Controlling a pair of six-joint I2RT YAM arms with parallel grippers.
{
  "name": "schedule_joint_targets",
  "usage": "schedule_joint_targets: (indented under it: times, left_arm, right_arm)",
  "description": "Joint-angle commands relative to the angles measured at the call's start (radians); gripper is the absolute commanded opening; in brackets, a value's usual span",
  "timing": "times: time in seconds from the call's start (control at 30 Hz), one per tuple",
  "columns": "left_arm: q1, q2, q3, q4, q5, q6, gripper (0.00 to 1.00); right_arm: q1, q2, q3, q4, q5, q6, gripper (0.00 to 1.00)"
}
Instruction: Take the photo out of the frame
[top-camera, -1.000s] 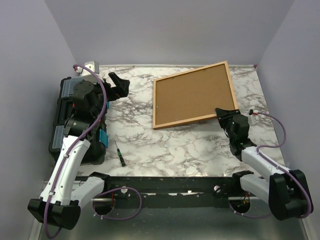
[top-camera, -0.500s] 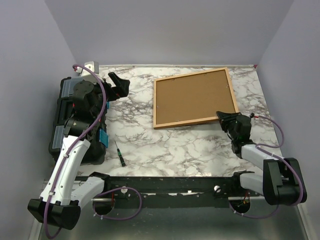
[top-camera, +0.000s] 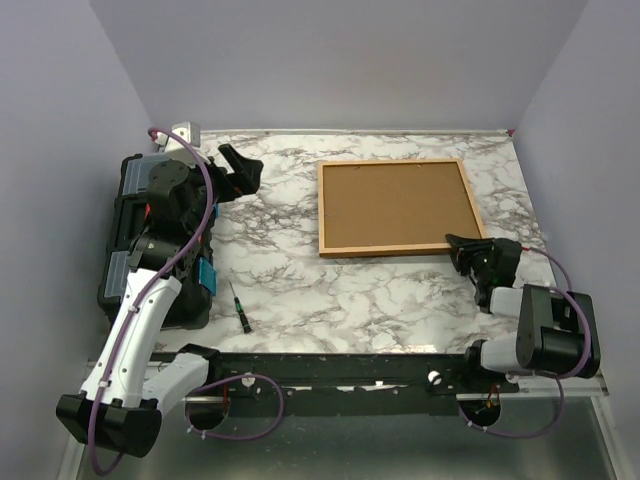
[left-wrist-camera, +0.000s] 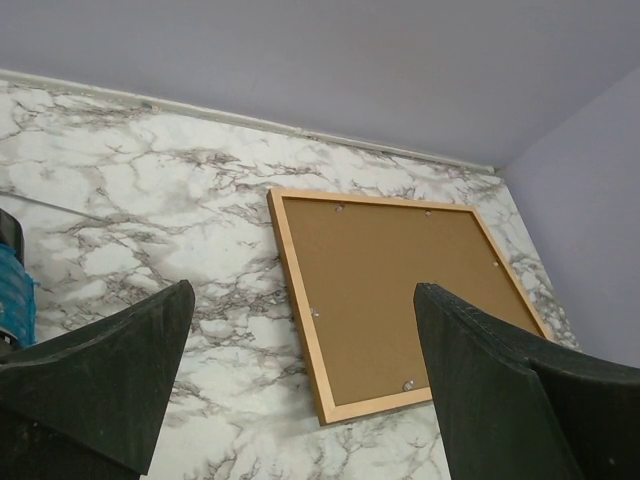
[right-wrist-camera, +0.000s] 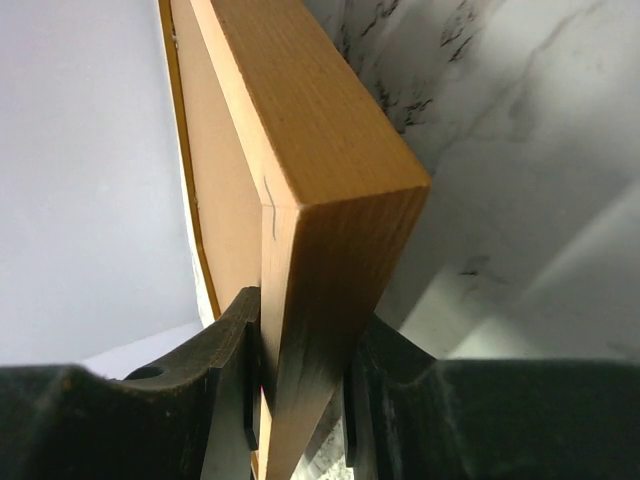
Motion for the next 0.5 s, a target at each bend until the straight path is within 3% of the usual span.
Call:
schedule_joint_targets:
  times: [0.0,0.33,0.47]
  left_arm:
    - [0.007,0.006,-0.008,0.029,0.033,-0.011,0.94]
    - [0.007,0.018,-0.011,0.033,0.049,-0.017,0.94]
    - [0.007,0.022,-0.012,0.036,0.055,-0.019,0.93]
  right_arm:
    - [-0.065,0.065,-0.007,-0.096,0.049,-0.170,0.25]
    - [-0.243,0.178,0.063,-0.073,-0.017,-0.202,0.20]
    - [-0.252,0.206,0.084,-0.072,-0.024,-0.224,0.24]
